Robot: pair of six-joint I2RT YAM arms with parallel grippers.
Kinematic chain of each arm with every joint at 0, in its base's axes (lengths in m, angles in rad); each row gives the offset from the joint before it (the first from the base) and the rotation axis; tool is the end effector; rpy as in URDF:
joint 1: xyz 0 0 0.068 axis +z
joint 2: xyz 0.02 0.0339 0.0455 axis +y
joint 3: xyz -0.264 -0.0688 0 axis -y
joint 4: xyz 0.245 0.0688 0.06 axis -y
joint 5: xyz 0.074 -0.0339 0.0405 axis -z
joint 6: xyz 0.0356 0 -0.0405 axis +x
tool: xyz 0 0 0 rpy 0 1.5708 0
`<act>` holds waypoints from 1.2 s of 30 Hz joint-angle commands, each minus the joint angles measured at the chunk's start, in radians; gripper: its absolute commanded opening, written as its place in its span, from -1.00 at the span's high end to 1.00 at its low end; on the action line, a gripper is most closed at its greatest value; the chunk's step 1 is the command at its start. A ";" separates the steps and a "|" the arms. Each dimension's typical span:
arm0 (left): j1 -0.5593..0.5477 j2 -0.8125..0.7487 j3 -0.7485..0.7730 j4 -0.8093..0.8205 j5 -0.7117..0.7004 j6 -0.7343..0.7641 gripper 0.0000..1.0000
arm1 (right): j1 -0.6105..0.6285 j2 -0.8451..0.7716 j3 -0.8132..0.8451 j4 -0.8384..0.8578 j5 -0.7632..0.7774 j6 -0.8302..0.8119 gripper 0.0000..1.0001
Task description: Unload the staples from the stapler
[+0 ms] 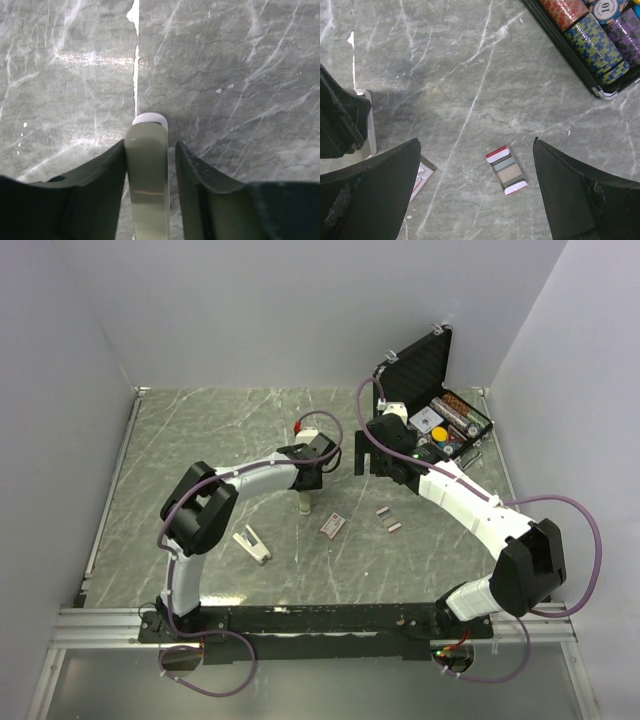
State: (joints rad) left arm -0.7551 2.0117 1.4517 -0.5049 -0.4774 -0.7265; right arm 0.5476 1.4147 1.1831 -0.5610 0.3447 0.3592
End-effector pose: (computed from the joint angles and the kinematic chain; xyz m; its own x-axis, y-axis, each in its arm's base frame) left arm 0.3195 -0.2782 0.1806 -0.7728 -0.0829 -0.6292 -0.0893 0.9958 -0.0215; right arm 0.2681 0.1494 0.2999 -0.6703 -0.0212 -0.7418 -0.0554 0.9982 0.0215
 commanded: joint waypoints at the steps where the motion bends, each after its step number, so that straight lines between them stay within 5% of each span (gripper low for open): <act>1: -0.010 -0.001 0.032 -0.021 -0.040 -0.005 0.15 | 0.006 -0.010 -0.004 0.013 -0.003 0.007 -1.00; 4: -0.010 -0.016 0.018 -0.023 -0.040 -0.016 0.25 | 0.006 -0.011 -0.007 0.016 -0.003 0.009 -1.00; 7: -0.015 -0.042 -0.016 -0.008 -0.033 -0.027 0.65 | 0.006 -0.003 -0.002 0.012 -0.006 0.011 -1.00; 8: -0.016 -0.050 -0.022 -0.009 -0.033 -0.030 0.94 | 0.008 0.000 0.000 0.009 -0.006 0.011 -1.00; 9: -0.016 -0.057 -0.028 -0.009 -0.029 -0.031 0.98 | 0.006 0.001 0.003 0.007 -0.004 0.011 -1.00; 15: -0.027 -0.169 -0.111 0.075 0.060 0.088 0.99 | 0.005 -0.003 0.001 -0.007 0.017 0.007 -1.00; 25: -0.029 -0.415 -0.222 0.163 0.353 0.309 0.99 | 0.005 -0.131 -0.039 0.058 -0.156 -0.094 -1.00; 36: -0.027 -0.590 -0.249 0.117 0.753 0.486 0.99 | 0.006 -0.316 -0.031 0.010 -0.558 -0.244 -0.95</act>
State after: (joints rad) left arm -0.7788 1.4864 1.1992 -0.3862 0.0738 -0.3286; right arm 0.5476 1.1889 1.1275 -0.5529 -0.0143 0.1925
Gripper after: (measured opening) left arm 0.361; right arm 0.983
